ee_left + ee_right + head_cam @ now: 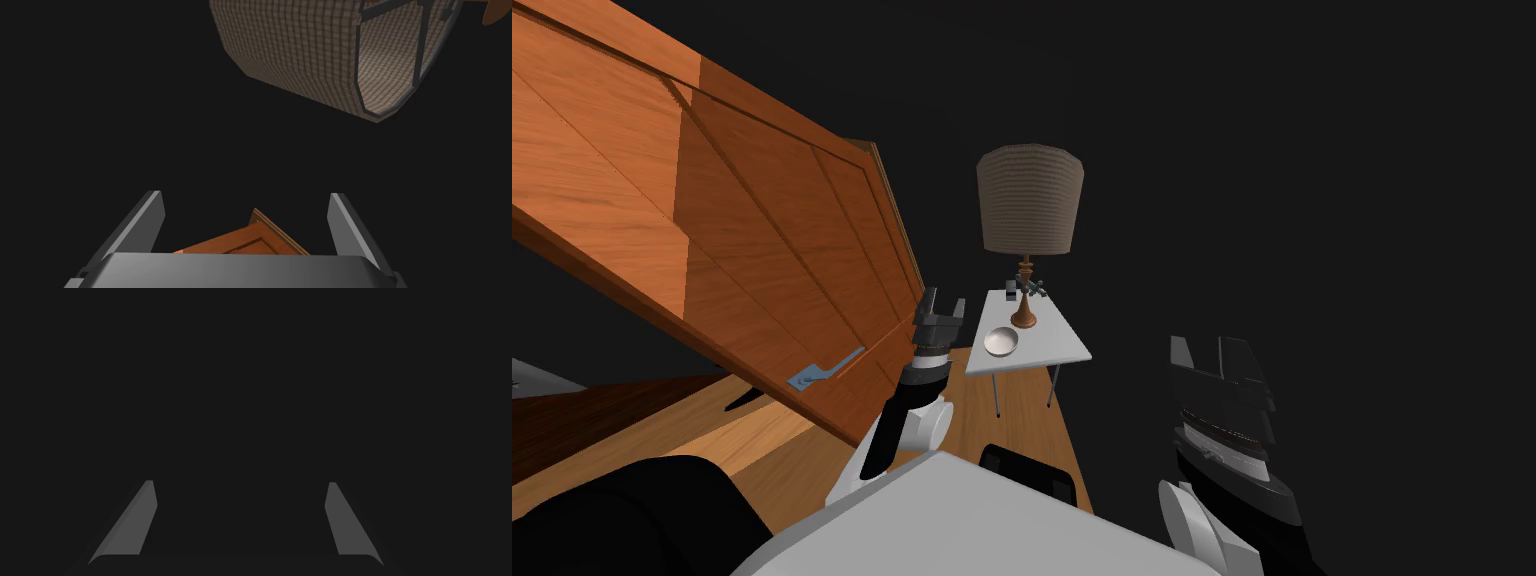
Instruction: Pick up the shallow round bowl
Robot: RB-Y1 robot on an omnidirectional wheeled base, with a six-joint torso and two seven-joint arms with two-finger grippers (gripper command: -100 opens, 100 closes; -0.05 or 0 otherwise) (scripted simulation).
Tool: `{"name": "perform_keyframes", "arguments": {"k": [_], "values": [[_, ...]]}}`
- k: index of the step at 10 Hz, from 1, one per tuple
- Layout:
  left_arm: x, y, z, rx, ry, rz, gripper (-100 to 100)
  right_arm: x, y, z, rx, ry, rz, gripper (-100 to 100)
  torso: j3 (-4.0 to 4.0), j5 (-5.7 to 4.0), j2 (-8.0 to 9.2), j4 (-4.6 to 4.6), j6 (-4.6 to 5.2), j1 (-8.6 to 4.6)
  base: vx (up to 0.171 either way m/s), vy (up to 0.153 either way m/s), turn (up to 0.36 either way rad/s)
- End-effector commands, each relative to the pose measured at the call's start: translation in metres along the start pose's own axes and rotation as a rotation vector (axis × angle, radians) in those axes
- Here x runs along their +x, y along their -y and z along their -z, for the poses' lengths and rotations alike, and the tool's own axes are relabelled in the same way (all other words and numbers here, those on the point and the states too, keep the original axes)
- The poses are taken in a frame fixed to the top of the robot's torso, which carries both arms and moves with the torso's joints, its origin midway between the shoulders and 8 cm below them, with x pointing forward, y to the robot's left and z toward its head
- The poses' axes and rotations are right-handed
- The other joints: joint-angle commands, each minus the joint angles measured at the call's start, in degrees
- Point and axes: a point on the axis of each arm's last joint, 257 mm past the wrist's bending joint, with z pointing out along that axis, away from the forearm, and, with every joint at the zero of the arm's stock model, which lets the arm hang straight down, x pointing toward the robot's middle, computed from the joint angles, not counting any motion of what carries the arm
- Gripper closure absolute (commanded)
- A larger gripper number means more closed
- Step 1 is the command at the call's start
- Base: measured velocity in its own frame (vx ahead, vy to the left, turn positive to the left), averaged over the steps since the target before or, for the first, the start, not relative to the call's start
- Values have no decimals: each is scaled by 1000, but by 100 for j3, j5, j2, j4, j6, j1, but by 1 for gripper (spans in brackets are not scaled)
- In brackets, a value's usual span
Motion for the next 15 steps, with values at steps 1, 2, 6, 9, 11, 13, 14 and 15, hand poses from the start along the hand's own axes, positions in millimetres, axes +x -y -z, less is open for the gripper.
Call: {"name": "perform_keyframes", "arguments": {"k": [1, 2, 6, 9, 11, 13, 14, 15], "values": [[4, -6, -2, -14, -28, 3, -100, 0, 0, 0, 0, 0, 0, 0, 0, 0, 0, 0, 0, 0, -21, -6, -16], [6, -12, -3, -28, -46, 8, -100, 0, 0, 0, 0, 0, 0, 0, 3, 0, 5, 1, 1, -1, -47, -15, -23], [9, -53, -15, -116, -95, 56, -100, 0, 0, 0, 0, 0, 0, 0, 20, -1, 36, 8, 1, -8, -92, -20, -28], [7, -94, -27, -207, -97, 114, -100, 0, 0, 0, 0, 0, 0, 0, 26, -2, 45, 10, 1, -8, -128, -28, -36], [7, -114, -33, -250, -94, 140, -100, 0, 0, 0, 0, 0, 0, 0, 22, -2, 37, 9, 0, -8, -77, -30, -15], [8, -130, -41, -283, -92, 167, -100, 0, 0, 0, 0, 0, 0, 0, 18, -4, 31, 7, 1, -16, -83, -39, -21], [7, -149, -43, -327, -83, 191, -100, 0, 0, 0, 0, 0, 0, 0, 16, -3, 27, 7, 0, -11, -73, -19, -13], [9, -148, -47, -324, -87, 194, -100, 0, 0, 0, 0, 0, 0, 0, 15, -2, 26, 6, 0, -7, -56, -19, -13]]}}
